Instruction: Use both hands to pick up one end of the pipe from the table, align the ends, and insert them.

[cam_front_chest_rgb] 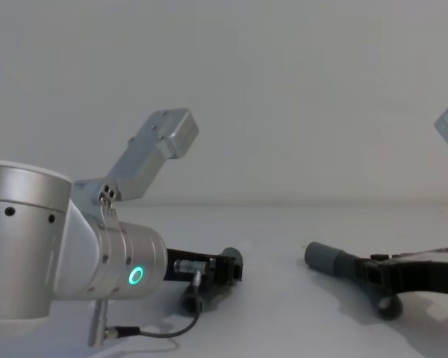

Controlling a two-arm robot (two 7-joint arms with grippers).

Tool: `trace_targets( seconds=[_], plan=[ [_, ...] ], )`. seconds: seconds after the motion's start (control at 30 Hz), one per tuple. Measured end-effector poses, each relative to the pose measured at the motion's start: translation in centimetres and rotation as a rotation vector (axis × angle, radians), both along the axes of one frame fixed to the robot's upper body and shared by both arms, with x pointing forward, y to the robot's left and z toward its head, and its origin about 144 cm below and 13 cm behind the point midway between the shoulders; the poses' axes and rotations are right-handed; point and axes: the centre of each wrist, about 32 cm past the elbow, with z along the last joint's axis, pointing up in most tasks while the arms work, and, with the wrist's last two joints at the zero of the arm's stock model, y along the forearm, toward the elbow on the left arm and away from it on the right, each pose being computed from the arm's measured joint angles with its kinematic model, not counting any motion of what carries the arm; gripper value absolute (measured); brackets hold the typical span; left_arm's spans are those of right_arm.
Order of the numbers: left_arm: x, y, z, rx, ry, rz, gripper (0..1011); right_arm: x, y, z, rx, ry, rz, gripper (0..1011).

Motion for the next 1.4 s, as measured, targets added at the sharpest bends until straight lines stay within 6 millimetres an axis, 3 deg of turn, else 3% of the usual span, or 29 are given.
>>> trace_targets(
  seconds=[1.4],
  plan=[
    [-0.01, 0.00, -0.01, 0.001, 0.000, 0.000, 359, 0.00, 0.00, 0.00, 0.000, 0.000, 0.000, 218]
  ],
)
